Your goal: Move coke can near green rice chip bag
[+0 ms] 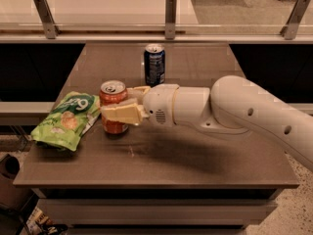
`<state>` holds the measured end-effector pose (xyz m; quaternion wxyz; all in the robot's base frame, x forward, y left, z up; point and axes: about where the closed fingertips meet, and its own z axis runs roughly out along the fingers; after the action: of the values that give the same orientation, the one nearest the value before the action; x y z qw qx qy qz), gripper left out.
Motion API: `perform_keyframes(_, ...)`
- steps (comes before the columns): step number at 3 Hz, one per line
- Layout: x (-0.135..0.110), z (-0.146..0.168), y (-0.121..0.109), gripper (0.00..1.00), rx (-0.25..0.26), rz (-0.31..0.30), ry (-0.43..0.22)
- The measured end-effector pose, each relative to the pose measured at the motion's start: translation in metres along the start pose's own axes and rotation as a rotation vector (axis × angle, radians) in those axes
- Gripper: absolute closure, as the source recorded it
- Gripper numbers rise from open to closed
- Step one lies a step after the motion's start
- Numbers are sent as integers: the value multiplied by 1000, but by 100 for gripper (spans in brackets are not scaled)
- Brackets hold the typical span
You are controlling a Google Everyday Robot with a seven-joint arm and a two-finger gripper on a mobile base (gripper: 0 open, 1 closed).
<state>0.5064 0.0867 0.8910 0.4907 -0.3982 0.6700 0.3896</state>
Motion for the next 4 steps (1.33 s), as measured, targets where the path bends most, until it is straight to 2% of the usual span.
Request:
perform_keyframes(1, -1, 1, 1, 81, -1, -3, 2)
perform_keyframes(4, -3, 5, 6, 11, -10, -11, 4)
